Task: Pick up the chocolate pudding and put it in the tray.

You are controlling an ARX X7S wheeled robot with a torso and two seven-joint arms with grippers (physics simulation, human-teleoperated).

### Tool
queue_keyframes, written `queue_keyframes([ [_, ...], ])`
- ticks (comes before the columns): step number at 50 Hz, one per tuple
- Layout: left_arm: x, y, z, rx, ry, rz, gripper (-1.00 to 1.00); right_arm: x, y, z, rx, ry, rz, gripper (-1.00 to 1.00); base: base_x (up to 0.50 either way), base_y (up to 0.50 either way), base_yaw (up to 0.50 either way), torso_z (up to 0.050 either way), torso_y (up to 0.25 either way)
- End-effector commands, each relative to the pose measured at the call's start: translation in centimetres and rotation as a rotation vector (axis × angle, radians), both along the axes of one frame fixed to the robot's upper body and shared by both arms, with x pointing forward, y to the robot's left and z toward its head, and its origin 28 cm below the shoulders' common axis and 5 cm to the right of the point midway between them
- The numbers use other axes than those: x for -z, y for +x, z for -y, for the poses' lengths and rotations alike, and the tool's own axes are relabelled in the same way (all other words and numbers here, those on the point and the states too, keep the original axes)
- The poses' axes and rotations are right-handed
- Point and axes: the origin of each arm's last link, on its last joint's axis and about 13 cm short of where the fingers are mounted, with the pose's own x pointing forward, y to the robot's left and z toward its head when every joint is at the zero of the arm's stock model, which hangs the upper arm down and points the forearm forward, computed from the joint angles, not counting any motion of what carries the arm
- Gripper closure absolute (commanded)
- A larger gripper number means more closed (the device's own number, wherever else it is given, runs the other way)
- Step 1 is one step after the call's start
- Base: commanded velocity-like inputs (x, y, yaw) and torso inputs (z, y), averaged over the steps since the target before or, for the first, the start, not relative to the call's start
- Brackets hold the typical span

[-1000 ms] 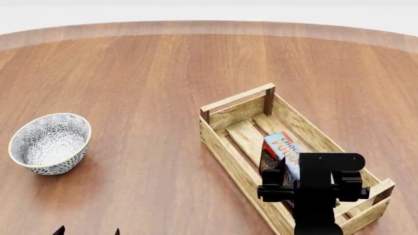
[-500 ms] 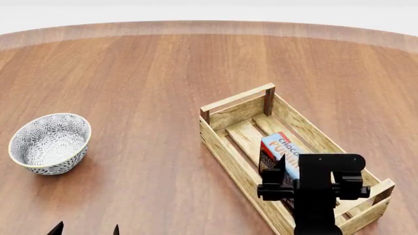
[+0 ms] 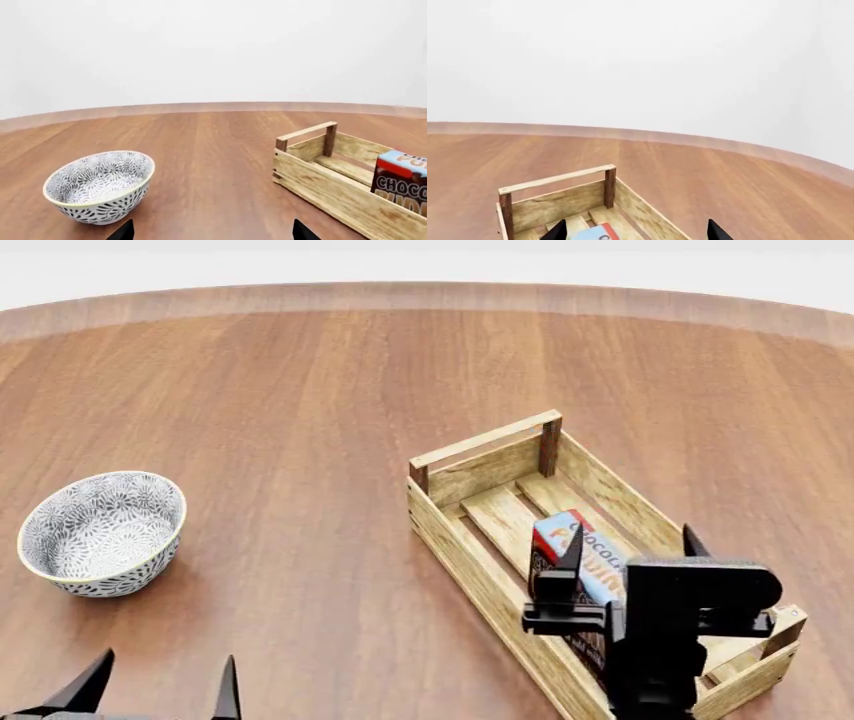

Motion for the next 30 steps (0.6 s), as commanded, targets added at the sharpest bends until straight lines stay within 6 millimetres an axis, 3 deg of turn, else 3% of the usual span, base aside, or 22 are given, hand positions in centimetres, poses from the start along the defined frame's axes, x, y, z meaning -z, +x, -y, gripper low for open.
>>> queue_keyframes([
  [1,-1.5,-0.2,0.2,0.008,-0.002,0.034,-1.0,-1.7,-3.0,-0.6,-0.027,0.005,0.105,-1.0,0.0,0.0,0.0,0.0,0.0],
  [16,-2.2,-1.1,0.1,0.013,-0.011,0.067,-1.0,-1.8,-5.9,-1.2,-0.05,0.011,0.18,-1.0,0.0,0.0,0.0,0.0,0.0],
  [30,-2.5,-1.5,0.2,0.02,-0.003,0.074,-1.0,-1.1,-6.9,-1.2,-0.057,0.027,0.188,-1.0,0.0,0.0,0.0,0.0,0.0],
])
